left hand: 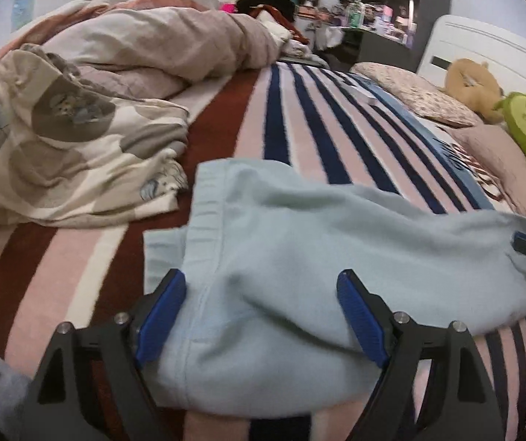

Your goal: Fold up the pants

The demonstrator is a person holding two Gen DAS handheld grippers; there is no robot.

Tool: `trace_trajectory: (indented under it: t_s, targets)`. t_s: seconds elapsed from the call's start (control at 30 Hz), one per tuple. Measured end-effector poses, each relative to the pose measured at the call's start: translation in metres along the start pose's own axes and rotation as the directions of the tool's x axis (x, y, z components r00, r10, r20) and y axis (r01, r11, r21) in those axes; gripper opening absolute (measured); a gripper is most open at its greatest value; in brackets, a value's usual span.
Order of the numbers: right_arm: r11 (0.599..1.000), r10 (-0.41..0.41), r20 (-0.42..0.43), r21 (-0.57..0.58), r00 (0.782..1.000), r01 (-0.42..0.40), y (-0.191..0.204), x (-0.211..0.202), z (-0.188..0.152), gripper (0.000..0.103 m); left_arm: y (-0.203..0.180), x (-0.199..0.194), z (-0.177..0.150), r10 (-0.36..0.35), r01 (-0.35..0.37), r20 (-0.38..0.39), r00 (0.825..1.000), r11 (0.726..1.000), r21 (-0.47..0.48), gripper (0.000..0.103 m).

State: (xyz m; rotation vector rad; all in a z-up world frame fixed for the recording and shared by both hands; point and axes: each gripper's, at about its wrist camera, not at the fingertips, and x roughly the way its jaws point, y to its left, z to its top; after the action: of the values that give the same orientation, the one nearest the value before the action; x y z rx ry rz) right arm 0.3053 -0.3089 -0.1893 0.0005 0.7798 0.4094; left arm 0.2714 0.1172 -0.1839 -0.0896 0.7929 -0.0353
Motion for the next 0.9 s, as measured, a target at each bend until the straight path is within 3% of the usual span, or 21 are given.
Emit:
trace_trajectory:
  t_s: [0.03,0.1,0.2,0.27,0.37,0.43,0.47,0.5,0.67,0.9]
  targets:
    - [1.000,0.003,-0.001,-0.003,1.000,-0.003,0.002,0.000,0.000,0.039,0.000,-0.005,-0.003,-0.016,0.016,0.001,1.000,1.000,0.002,0.061]
    - [1.000,0.011,-0.001,-0.004,1.000,-0.011,0.003,-0.001,-0.001,0.039,-0.001,-0.012,-0.010,-0.032,0.033,-0.023,0.999,0.999,0.011,0.028]
    - [1.000,0.021,0.000,0.005,1.000,-0.021,0.003,-0.002,-0.002,0.039,-0.005,-0.018,-0.021,-0.034,0.036,-0.053,0.998,0.999,0.033,0.013]
    - [1.000,0.022,0.001,0.010,1.000,-0.022,0.003,-0.003,-0.002,0.039,-0.006,-0.023,-0.026,-0.003,0.006,-0.055,0.998,0.999,0.046,0.009]
    - [1.000,0.025,-0.001,0.015,1.000,-0.025,0.002,-0.002,-0.003,0.039,-0.008,-0.032,-0.030,0.009,-0.005,-0.048,0.999,0.998,0.070,0.010]
    - [0.999,0.028,-0.001,0.017,1.000,-0.028,0.002,-0.002,-0.003,0.039,-0.009,-0.032,-0.029,0.004,0.000,-0.046,0.999,0.996,0.088,0.028]
    - [0.999,0.028,-0.002,0.017,1.000,-0.028,0.002,-0.002,-0.003,0.039,-0.009,-0.031,-0.028,0.000,0.005,-0.045,0.999,0.995,0.097,0.045]
    - [0.999,0.030,-0.003,0.018,1.000,-0.030,0.002,-0.001,-0.003,0.039,-0.010,-0.030,-0.027,0.002,0.002,-0.040,0.999,0.994,0.105,0.054]
    - [0.999,0.038,-0.010,0.020,0.999,-0.038,0.004,0.000,-0.005,0.039,-0.014,-0.021,-0.015,0.090,-0.086,-0.018,0.996,0.986,0.145,0.061]
    - [0.998,0.052,-0.012,0.028,0.999,-0.052,0.003,0.001,-0.005,0.039,0.000,-0.006,-0.012,0.090,-0.081,-0.072,0.993,0.989,0.120,0.060]
